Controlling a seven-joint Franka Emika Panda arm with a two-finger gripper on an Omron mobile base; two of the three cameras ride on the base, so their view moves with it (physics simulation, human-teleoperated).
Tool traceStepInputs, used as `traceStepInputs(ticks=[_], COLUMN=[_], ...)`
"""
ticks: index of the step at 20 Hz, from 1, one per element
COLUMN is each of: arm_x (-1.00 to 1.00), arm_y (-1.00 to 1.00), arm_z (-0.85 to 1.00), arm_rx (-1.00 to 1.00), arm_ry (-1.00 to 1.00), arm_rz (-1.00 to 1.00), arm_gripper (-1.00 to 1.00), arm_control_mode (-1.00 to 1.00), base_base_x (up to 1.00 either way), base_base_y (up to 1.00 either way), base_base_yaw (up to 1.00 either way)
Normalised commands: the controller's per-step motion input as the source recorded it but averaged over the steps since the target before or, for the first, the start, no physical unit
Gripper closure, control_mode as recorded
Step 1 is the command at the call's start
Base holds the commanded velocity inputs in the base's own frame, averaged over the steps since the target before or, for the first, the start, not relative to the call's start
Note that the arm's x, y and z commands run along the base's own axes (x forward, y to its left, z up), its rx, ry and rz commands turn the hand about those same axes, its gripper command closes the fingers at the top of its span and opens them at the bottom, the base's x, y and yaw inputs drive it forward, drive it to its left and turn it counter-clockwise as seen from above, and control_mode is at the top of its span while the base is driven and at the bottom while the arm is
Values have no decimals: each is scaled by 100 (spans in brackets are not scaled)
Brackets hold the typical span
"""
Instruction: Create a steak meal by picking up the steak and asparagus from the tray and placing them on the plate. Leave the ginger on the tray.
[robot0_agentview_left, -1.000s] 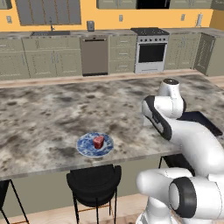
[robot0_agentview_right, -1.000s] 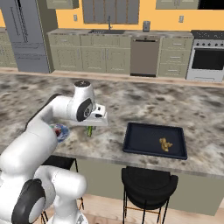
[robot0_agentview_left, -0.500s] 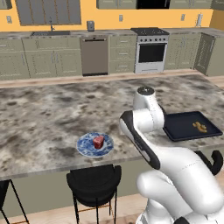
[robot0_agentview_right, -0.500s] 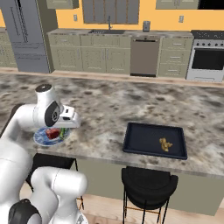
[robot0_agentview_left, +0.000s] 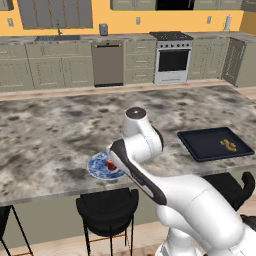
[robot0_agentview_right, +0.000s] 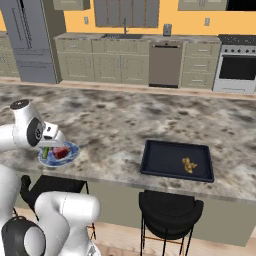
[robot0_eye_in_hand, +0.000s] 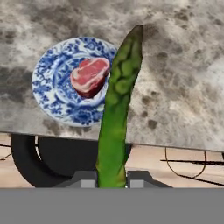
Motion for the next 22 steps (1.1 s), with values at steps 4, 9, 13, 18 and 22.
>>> traceStepInputs(ticks=[4,9,13,18,22], arm_x=[22,49,58,40,37], arm_y=[84,67,33,1,0], arm_z=[-25,-28,-25,-31,-43], arm_rx=[0,0,0,0,0], arm_ry=[8,7,3,0,0], arm_rz=[0,0,0,0,0], arm_gripper=[100,100,100,100,100], arm_control_mode=[-100,-100,-100,-100,-100], base_base_x=[0,0,0,0,0], base_base_y=[0,0,0,0,0], base_base_yaw=[0,0,0,0,0])
